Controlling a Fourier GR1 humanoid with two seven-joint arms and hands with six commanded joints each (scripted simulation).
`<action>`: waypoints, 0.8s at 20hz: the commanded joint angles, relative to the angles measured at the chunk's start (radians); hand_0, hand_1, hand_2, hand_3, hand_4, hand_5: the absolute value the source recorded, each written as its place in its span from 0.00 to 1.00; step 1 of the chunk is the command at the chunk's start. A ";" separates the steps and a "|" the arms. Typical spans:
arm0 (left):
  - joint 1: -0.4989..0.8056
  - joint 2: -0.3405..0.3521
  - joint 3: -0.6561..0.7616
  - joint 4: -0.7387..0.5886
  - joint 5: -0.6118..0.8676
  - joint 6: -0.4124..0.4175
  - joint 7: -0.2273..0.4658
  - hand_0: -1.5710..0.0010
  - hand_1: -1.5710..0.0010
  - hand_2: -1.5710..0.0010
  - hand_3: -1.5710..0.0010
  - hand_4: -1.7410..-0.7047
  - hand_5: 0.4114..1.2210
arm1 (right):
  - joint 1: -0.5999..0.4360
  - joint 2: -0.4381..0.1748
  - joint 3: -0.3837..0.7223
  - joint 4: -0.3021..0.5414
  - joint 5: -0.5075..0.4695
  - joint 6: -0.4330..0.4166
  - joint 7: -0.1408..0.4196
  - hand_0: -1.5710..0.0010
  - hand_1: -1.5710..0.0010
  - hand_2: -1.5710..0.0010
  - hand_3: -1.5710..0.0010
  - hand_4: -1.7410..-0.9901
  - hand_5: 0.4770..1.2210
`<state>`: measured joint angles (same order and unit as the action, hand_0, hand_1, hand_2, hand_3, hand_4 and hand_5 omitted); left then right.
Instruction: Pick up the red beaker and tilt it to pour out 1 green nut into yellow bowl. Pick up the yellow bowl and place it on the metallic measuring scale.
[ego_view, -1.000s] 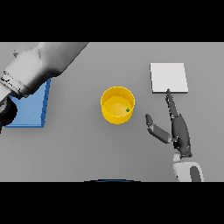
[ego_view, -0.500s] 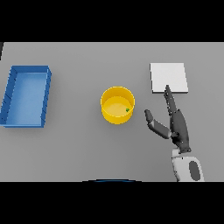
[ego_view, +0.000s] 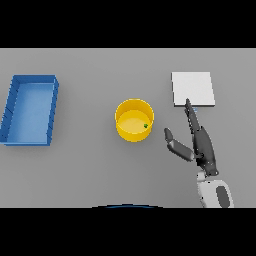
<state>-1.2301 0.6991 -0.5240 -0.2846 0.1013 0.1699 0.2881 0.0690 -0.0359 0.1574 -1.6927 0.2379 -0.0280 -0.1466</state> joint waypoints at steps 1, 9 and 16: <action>0.041 0.009 0.007 -0.041 0.031 0.017 0.028 0.00 0.00 0.00 0.07 0.00 1.00 | -0.006 0.000 0.002 0.009 0.008 -0.003 0.004 1.00 1.00 1.00 1.00 0.74 0.29; 0.419 0.091 0.005 -0.503 0.245 0.247 0.178 0.00 0.00 0.00 0.12 0.00 1.00 | -0.003 -0.013 -0.004 0.019 0.014 -0.005 -0.004 1.00 1.00 1.00 1.00 0.72 0.30; 0.574 0.134 -0.071 -0.719 0.347 0.336 0.279 0.00 0.00 0.00 0.13 0.00 0.74 | -0.007 -0.002 -0.003 0.028 0.010 -0.008 0.003 1.00 1.00 1.00 1.00 0.76 0.27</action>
<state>-0.6560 0.8328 -0.5954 -1.0032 0.4517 0.5082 0.5667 0.0619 -0.0382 0.1539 -1.6643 0.2483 -0.0361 -0.1424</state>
